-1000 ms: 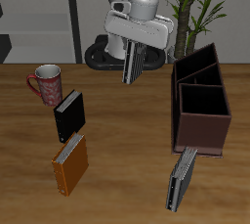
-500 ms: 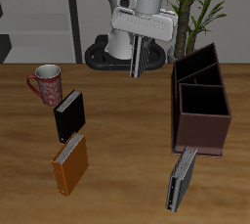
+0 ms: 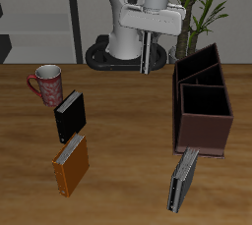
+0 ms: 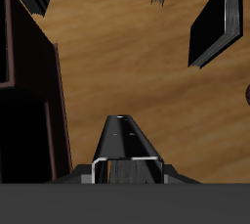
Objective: Place the right striped book into the left desk caddy's front compartment
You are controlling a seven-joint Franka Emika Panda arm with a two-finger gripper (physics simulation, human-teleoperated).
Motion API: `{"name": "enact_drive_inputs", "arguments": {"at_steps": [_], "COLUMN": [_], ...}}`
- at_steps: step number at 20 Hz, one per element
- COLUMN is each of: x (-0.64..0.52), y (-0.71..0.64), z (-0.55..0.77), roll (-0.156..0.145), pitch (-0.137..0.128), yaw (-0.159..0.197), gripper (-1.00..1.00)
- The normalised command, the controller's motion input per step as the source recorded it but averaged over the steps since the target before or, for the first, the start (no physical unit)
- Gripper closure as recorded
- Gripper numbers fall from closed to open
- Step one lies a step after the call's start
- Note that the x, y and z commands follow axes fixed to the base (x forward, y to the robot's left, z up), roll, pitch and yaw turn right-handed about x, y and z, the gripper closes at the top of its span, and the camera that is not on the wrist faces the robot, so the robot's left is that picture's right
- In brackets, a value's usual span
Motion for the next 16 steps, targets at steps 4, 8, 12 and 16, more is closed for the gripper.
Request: {"name": "enact_drive_inputs", "arguments": {"at_steps": [4,8,12,16], "x": [0.05,0.16,0.14,0.09], "y": [0.19,0.24,0.22,0.21], "z": [0.03,0.03,0.06,0.06], "roll": [0.044,0.031,0.025,0.023], "pitch": [-0.004,0.008,0.006,-0.001], "yaw": [0.024,0.026,0.005,0.003], "gripper": [1.00,1.00,1.00,1.00]}}
